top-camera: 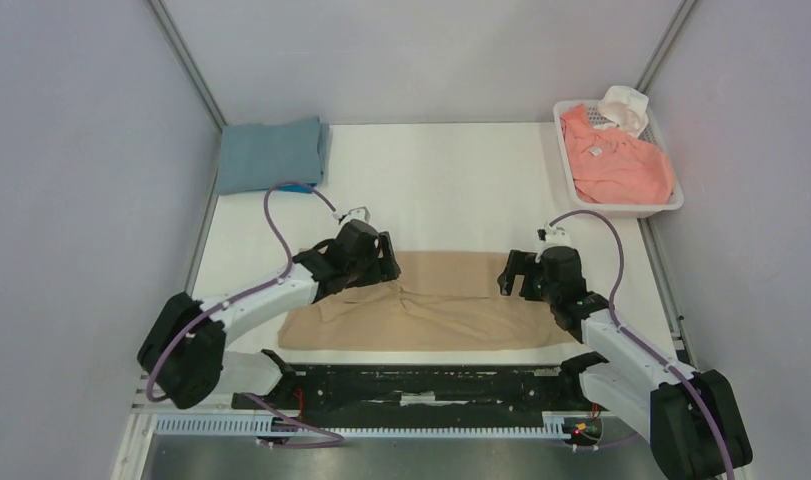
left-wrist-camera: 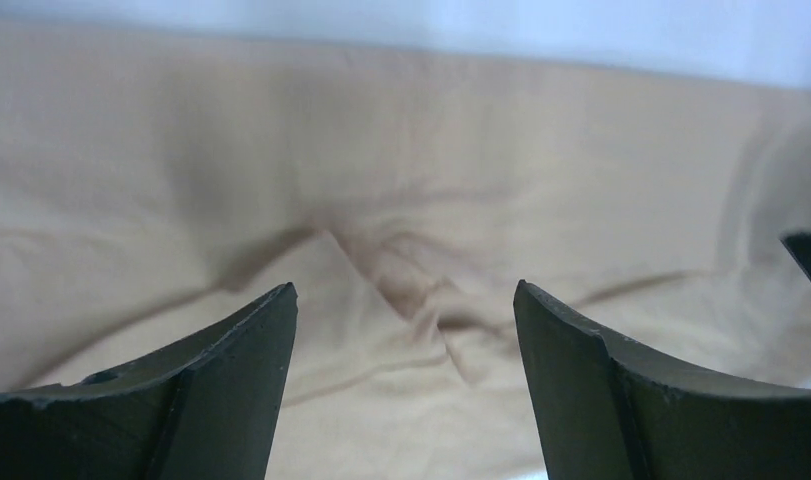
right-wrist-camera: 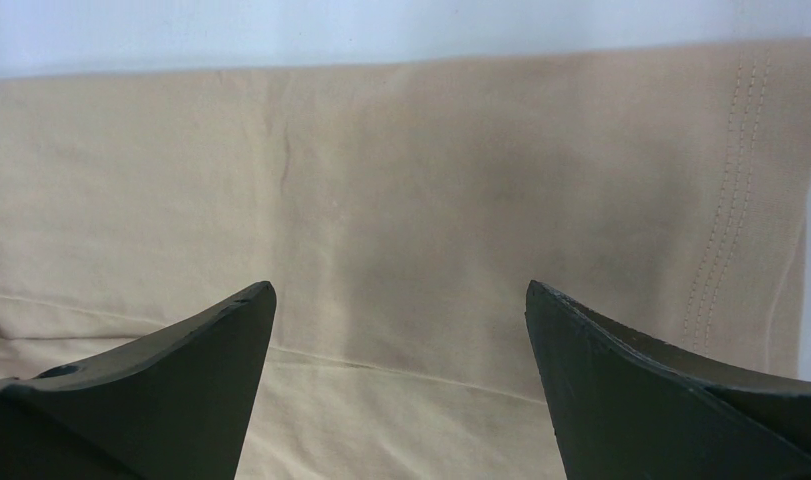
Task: Fold and stack the t-shirts
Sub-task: Fold the other side of the tshirt into a rectangle
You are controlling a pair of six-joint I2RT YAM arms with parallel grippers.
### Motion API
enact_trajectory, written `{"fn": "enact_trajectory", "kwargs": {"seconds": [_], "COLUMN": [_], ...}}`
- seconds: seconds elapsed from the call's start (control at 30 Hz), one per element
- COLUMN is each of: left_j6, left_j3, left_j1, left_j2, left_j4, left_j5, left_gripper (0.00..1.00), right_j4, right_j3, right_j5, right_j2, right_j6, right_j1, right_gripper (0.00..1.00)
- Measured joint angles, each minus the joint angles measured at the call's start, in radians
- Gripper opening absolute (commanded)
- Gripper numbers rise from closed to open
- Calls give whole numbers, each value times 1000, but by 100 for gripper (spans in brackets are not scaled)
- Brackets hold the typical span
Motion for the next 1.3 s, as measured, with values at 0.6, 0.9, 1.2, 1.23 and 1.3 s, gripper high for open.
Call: {"fn": "enact_trajectory", "kwargs": {"seconds": [0.6, 0.9, 1.2, 1.23, 1.3], "left_j6": [-34, -112, -124, -124, -125], "left_j3": [-77, -93, -93, -93, -94], "left_j1": [-73, -220, -332, -350, -385], "left_j2": [82, -40, -39, -39, -39], "left_j4": [43, -108, -129, -125, -114], "left_j5": [161, 90, 113, 115, 118], "left_gripper": [85, 86, 86, 86, 86], "right_j4": [-14, -18, -19, -20, -20], "right_j3": [-2, -2, -4, -4, -4], "right_j5": [27, 38, 38, 38, 38], "right_j2": [-2, 9, 12, 12, 12], "right_j6": [-7, -7, -8, -10, -14], "right_j1": [0, 0, 0, 0, 0], "right_gripper": [98, 98, 98, 98, 98]}}
